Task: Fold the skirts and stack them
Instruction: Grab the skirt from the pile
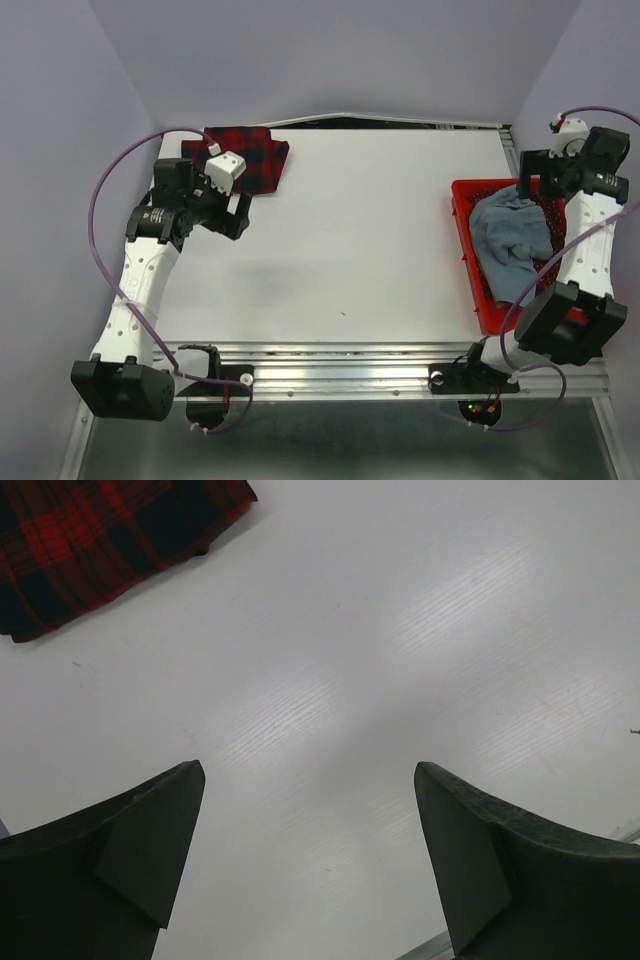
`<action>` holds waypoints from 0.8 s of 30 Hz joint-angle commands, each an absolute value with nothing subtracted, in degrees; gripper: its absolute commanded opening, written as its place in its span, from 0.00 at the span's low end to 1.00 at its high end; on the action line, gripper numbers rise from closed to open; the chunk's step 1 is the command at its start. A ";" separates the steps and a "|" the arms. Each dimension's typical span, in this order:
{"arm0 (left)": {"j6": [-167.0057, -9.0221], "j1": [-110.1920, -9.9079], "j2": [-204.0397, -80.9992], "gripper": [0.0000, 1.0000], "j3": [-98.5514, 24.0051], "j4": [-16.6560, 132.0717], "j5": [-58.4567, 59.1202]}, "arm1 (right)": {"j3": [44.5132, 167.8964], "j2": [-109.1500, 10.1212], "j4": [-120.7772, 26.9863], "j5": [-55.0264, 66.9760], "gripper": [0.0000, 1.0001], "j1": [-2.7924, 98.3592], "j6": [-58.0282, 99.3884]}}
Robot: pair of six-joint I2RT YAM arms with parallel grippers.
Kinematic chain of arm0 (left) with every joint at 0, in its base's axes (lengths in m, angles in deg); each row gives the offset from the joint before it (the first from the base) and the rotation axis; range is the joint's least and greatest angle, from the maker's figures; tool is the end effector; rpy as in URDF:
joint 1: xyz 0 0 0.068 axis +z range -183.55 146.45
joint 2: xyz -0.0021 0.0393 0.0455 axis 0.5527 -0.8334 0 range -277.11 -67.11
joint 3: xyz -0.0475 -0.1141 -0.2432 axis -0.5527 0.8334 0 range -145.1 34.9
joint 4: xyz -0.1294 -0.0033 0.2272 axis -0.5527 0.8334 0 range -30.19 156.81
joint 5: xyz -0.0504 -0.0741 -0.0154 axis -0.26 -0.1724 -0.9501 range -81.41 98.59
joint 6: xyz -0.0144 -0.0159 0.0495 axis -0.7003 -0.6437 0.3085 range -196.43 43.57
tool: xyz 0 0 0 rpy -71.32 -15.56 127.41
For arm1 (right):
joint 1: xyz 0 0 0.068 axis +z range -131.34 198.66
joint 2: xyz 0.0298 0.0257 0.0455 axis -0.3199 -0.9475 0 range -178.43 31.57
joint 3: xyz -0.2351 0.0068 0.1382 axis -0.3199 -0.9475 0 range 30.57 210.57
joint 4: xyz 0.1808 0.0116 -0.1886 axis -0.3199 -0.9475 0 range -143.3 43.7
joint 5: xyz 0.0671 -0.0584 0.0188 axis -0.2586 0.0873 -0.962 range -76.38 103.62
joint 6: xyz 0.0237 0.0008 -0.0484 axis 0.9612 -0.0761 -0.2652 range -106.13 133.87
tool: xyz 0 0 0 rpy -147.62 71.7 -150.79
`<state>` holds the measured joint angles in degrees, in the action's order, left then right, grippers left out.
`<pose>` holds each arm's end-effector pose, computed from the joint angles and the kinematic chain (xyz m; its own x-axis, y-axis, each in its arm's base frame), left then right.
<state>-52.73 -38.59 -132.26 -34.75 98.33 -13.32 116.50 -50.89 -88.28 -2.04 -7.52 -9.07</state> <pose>0.2352 -0.0341 0.3721 -0.3537 0.4055 -0.8429 0.5808 0.8016 0.1419 0.2834 -0.1286 0.3826 -0.6062 -0.1201 -0.7862 -0.0010 0.9886 -0.1502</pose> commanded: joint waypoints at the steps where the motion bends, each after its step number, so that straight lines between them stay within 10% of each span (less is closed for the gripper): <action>1: -54.02 -38.56 -132.33 0.99 -38.58 96.55 -16.28 | 112.40 -55.52 -89.28 -0.09 1.00 -8.85 -10.74; 16: -54.99 -38.56 -134.26 0.99 -37.70 96.02 -17.16 | 109.06 -69.42 -85.76 -9.41 0.98 -14.57 -14.35; 24: -54.72 -38.56 -135.14 0.99 -37.79 95.50 -17.42 | 109.23 -70.56 -86.46 -10.90 0.49 -14.57 -14.78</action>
